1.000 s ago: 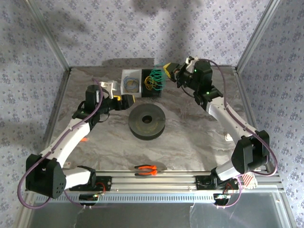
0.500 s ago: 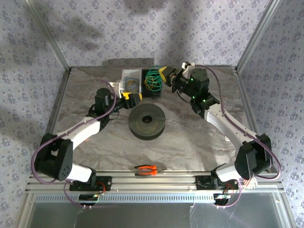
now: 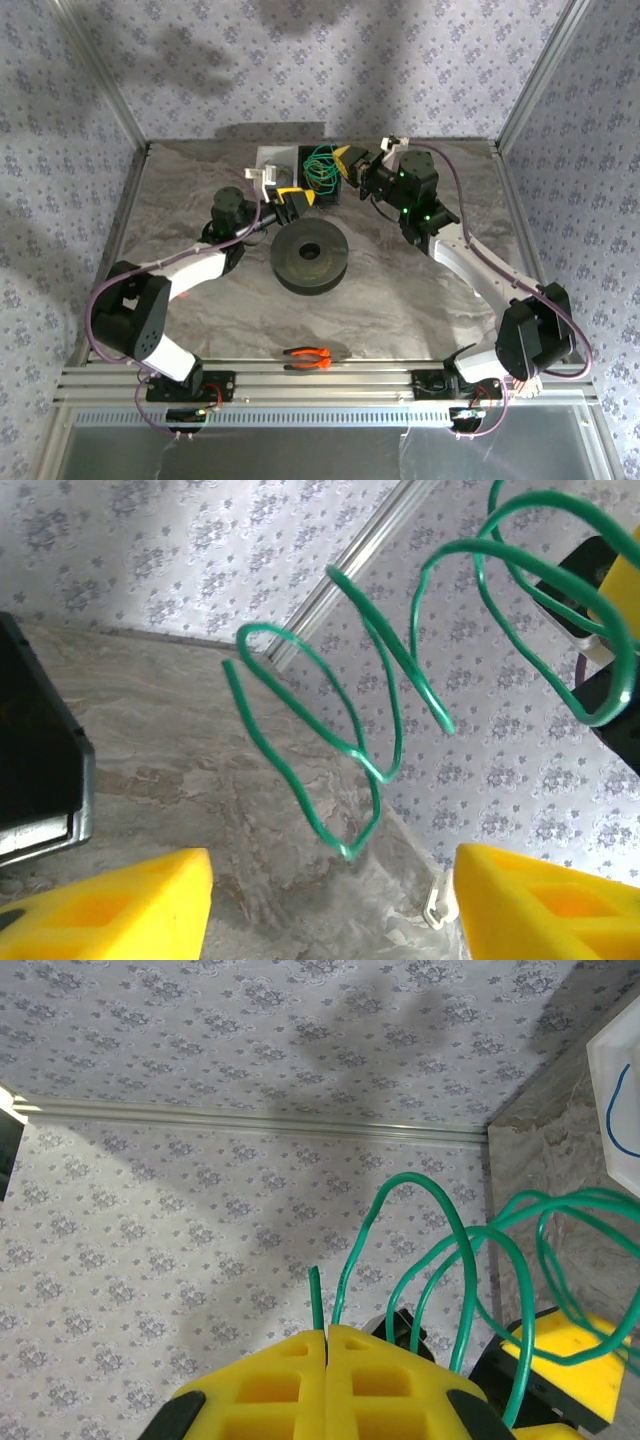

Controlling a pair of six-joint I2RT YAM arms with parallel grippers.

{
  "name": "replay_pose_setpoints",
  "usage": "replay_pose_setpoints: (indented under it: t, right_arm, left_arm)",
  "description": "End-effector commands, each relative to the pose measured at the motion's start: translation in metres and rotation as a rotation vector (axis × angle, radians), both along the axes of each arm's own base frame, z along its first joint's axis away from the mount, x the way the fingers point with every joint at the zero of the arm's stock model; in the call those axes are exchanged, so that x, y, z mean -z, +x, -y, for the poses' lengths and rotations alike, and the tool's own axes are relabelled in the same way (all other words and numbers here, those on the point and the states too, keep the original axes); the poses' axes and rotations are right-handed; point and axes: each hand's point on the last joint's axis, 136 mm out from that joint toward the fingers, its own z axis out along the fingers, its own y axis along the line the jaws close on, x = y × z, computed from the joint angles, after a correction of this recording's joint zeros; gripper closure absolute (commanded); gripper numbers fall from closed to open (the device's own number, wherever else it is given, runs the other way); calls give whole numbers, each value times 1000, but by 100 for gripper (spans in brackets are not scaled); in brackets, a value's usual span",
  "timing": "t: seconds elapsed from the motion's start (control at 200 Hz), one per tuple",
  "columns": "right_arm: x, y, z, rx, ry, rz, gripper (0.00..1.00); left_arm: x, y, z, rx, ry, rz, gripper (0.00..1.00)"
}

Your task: Wrap the cables

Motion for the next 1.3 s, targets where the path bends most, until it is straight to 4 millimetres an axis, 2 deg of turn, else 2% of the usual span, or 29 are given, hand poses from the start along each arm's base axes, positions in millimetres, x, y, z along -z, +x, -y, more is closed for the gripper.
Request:
replay_pose_setpoints:
  t: [0.0, 0.3, 0.4, 0.68, 0.745, 0.954, 1.024, 1.079, 1.189, 1.294]
  right_arm:
    - [-25, -10, 5, 10, 43, 64, 100]
    - [-28, -10, 6, 7, 59, 65, 100]
    - [-31, -11, 5, 3, 62, 71, 100]
    - [-29, -10, 3, 0, 68, 69, 100]
    - [-29, -11, 3, -1, 70, 68, 100]
    - [-30, -11, 4, -2, 74, 72, 100]
    - [-30, -12, 4, -1, 75, 73, 100]
    - [-30, -12, 4, -2, 75, 72, 100]
    - [-29, -12, 5, 0, 73, 71, 100]
    - [-26, -12, 9, 7, 65, 69, 100]
  left_arm:
    - [-29, 1, 7, 33, -58, 83, 40]
    - [-32, 7, 11, 40, -88, 70, 51]
    - [-33, 10, 12, 41, -95, 66, 59]
    - [-34, 17, 16, 45, -129, 53, 64]
    - [-36, 17, 17, 51, -135, 54, 70]
    - [-37, 19, 18, 54, -144, 48, 78]
    - [-37, 21, 18, 46, -140, 40, 86]
    - [-35, 23, 19, 42, -127, 21, 89]
    - [-35, 23, 20, 45, -117, 18, 100]
    - [-30, 27, 17, 19, -97, -22, 100]
